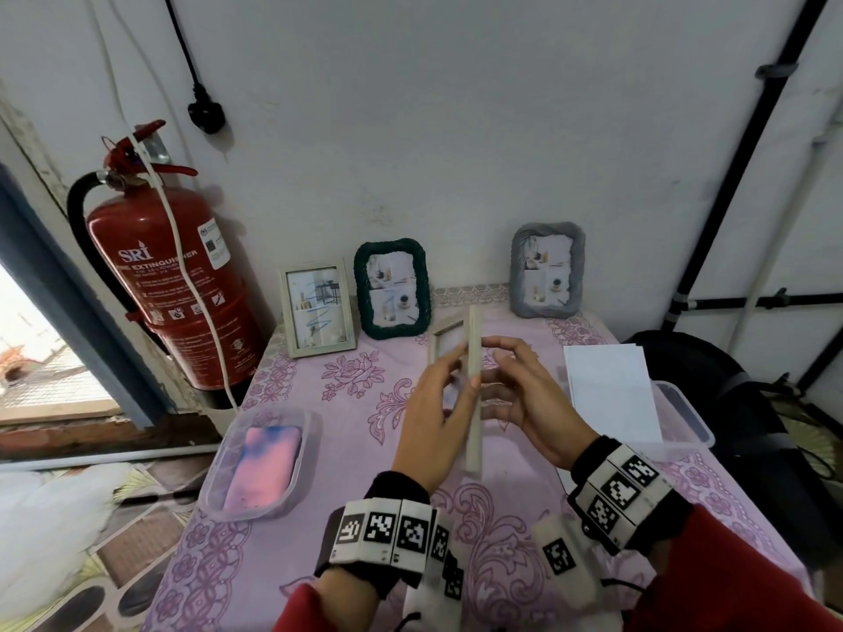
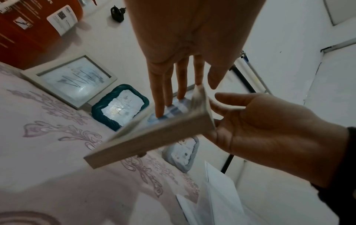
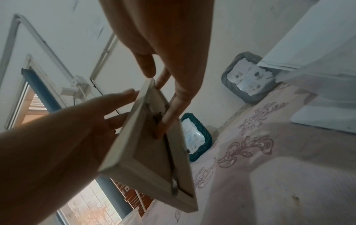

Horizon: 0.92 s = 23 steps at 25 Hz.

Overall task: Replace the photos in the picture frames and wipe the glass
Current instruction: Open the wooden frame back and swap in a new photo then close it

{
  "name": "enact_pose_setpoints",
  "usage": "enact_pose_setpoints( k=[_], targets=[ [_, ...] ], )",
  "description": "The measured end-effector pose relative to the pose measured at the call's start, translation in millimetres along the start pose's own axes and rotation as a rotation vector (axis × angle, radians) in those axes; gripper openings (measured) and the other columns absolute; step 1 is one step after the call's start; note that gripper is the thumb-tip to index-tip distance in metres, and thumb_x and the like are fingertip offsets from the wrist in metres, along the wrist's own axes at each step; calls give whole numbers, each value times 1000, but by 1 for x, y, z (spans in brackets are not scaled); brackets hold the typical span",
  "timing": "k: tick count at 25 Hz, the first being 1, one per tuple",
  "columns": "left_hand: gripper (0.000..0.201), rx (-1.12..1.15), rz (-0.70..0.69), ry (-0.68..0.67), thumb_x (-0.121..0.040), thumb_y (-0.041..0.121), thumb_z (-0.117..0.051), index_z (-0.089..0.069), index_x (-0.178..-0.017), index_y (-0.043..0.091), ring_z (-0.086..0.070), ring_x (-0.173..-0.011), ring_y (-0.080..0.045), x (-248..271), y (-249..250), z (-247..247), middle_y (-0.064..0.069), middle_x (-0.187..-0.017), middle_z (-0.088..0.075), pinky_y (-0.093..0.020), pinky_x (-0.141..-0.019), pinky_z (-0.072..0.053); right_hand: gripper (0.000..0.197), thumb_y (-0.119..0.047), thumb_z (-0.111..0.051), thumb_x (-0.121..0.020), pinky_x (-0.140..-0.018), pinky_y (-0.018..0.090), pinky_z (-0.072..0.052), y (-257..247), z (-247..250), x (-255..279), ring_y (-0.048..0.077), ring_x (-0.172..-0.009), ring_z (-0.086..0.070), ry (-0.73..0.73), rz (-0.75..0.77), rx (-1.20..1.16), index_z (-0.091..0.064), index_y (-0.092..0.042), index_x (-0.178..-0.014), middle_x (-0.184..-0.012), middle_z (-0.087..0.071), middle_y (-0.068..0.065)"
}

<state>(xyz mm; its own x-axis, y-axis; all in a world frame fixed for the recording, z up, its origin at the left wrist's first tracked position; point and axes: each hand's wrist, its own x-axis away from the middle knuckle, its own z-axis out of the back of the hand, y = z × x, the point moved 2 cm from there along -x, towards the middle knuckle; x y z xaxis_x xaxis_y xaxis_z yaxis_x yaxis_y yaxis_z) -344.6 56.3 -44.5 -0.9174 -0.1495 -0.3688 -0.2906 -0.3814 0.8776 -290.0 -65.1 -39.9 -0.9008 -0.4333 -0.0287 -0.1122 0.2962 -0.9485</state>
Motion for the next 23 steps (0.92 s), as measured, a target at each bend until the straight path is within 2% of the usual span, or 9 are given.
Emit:
enact_pose_setpoints(
  k=[3, 7, 10, 12, 13, 15, 18, 21, 23],
  targets=[
    [49, 40, 4, 31, -92, 20, -55, -40, -138, 28, -53, -115, -5, -3, 4, -3, 7, -127, -54, -35, -98, -48, 29, -27, -33, -101, -61, 30, -55, -5, -2, 0, 20, -75, -68, 6, 43, 40, -54, -16, -118, -83, -71, 9],
    [44, 61, -21, 86, -94, 15, -49, -39, -135, 29, -59, -106, -11, -2, 0, 1, 9, -120, -56, -30, -91, -51, 28, -23, -35, -100, -71, 30, -55, -3, 1, 1, 19, -83, -63, 39, 59, 172, -58, -20, -116, -101, -69, 15],
    [38, 197, 15, 141, -97, 14, -44, -40, -133, 26, -61, -100, -3, 0, -8, 11, 14, -117, -57, -24, -87, -51, 30, -9, -46, -94, -76, 20, -49, 3, 5, 0, 15, -95, -58, 88, 72, 315, -57, -25, -118, -113, -66, 7],
    [38, 348, 88, 175, -97, 11, -42, -40, -133, 23, -64, -94, 0, 1, -15, 17, 9, -113, -60, -22, -81, -55, 40, -6, -54, -90, -82, 22, -46, 8, 12, 0, 18, -106, -52, 182, 91, 473, -52, -25, -125, -124, -54, 1],
    [38, 416, 125, 200, -97, 10, -41, -41, -134, 23, -65, -92, -2, 1, -18, 20, 6, -111, -62, -23, -80, -56, 43, -7, -56, -90, -80, 23, -46, 11, 16, 0, 19, -107, -50, 216, 75, 505, -49, -23, -129, -125, -50, 1],
    [38, 495, 171, 241, -97, 9, -41, -42, -133, 23, -65, -89, -7, 0, -24, 26, 3, -105, -65, -28, -81, -55, 44, -9, -56, -91, -70, 23, -48, 17, 22, 1, 20, -98, -54, 202, 6, 428, -47, -18, -133, -117, -53, 6],
    [36, 576, 247, 270, -98, 10, -41, -44, -132, 20, -63, -87, -13, 3, -34, 30, 1, -98, -65, -36, -83, -53, 36, -8, -57, -90, -63, 22, -51, 26, 25, 2, 20, -84, -57, 151, -35, 364, -54, -9, -127, -100, -60, 15],
    [38, 583, 399, 292, -97, 11, -42, -45, -135, 16, -61, -97, -20, 7, -53, 32, -11, -115, -61, -44, -95, -49, 34, -7, -60, -88, -59, 21, -53, 34, 27, 4, 21, -78, -59, 141, -42, 374, -58, -7, -122, -93, -60, 18],
    [39, 457, 452, 294, -95, 11, -47, -49, -133, 15, -58, -103, -21, 11, -70, 36, -20, -124, -53, -41, -101, -45, 34, -5, -61, -87, -60, 22, -56, 40, 29, 6, 21, -75, -62, 130, -60, 379, -58, -9, -121, -92, -62, 19]
  ],
)
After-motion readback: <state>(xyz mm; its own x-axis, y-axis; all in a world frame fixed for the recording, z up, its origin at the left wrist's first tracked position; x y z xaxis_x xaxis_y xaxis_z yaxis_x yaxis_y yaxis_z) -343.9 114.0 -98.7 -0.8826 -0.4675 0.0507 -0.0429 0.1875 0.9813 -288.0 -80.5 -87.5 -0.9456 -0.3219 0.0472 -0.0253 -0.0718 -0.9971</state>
